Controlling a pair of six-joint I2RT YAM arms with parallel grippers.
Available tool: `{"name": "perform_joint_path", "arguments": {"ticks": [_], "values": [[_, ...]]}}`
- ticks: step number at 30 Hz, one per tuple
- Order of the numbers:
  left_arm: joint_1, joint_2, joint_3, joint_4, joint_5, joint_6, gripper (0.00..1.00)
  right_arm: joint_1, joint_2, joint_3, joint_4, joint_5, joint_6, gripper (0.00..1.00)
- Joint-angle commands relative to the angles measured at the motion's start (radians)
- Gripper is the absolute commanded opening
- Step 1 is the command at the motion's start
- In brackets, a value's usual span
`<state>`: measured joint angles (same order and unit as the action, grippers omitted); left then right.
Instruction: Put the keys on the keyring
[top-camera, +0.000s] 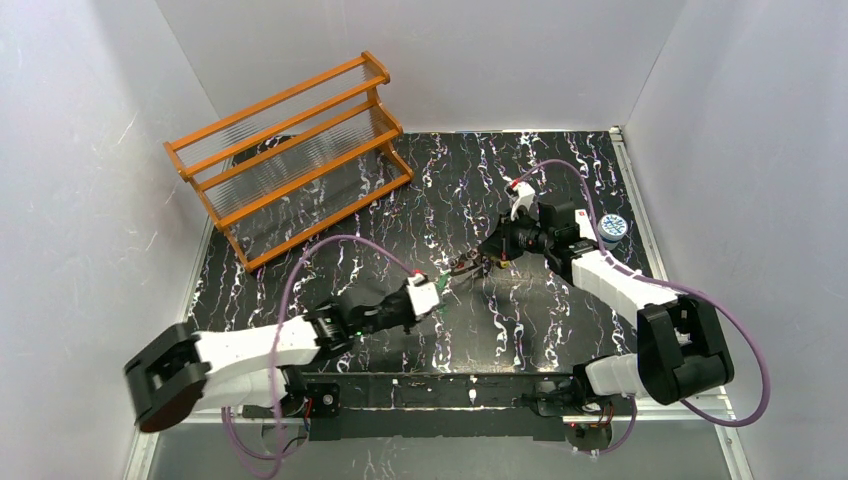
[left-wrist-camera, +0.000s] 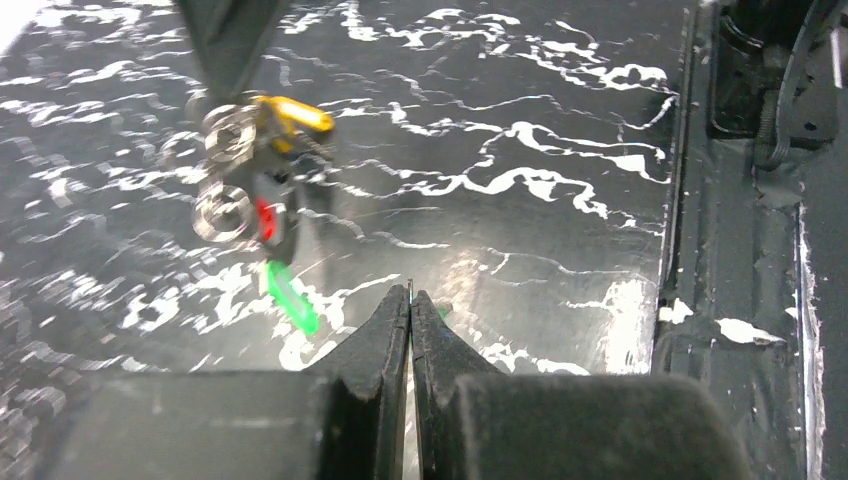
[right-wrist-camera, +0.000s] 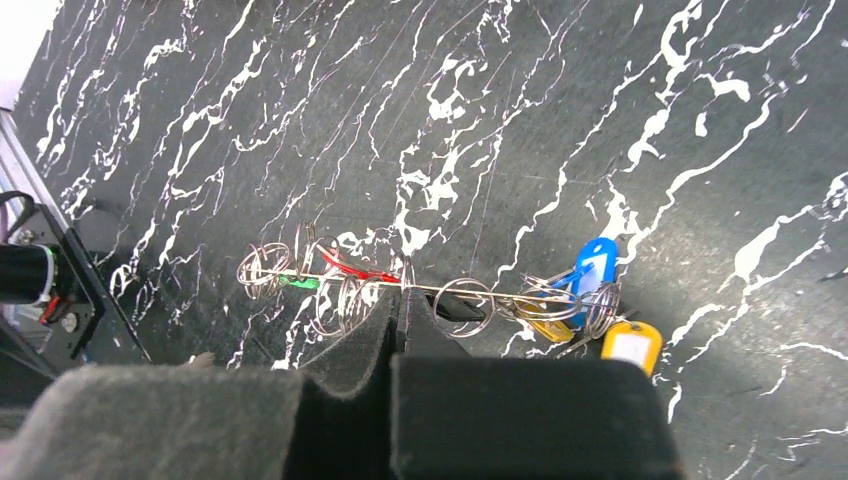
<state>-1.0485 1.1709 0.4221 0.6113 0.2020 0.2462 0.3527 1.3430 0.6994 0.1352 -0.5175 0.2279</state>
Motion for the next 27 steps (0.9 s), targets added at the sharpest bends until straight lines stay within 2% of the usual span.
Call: {"name": "perform_joint_path", "arguments": {"ticks": [1,5,10,14,19,25,27], "values": [[0.024,-0.253,-0.016,-0.319,-0.154,0.000,0.00,0.010,-0.047,0.071,-0.029,0.007,-0.109,0.01],[0.033,-0.445,-0.015,-0.502,-0.255,0.000,0.00,0.082,-0.042,0.096,-0.082,0.046,-0.205,0.01],[0.035,-0.535,-0.037,-0.556,-0.282,-0.018,0.00,0.288,-0.013,0.115,-0.165,0.230,-0.322,0.01],[0.035,-0.525,-0.057,-0.554,-0.264,-0.038,0.00,0.439,0.007,0.084,-0.167,0.303,-0.325,0.01],[0.035,-0.489,-0.072,-0.521,-0.231,-0.036,0.00,0.561,0.041,0.028,-0.144,0.291,-0.259,0.01],[0.035,-0.446,-0.078,-0.466,-0.202,-0.032,0.00,0.610,0.084,-0.001,-0.108,0.222,-0.192,0.01],[0.035,-0.431,-0.086,-0.435,-0.148,-0.042,0.00,0.611,0.077,-0.014,-0.087,0.203,-0.174,0.01]]}}
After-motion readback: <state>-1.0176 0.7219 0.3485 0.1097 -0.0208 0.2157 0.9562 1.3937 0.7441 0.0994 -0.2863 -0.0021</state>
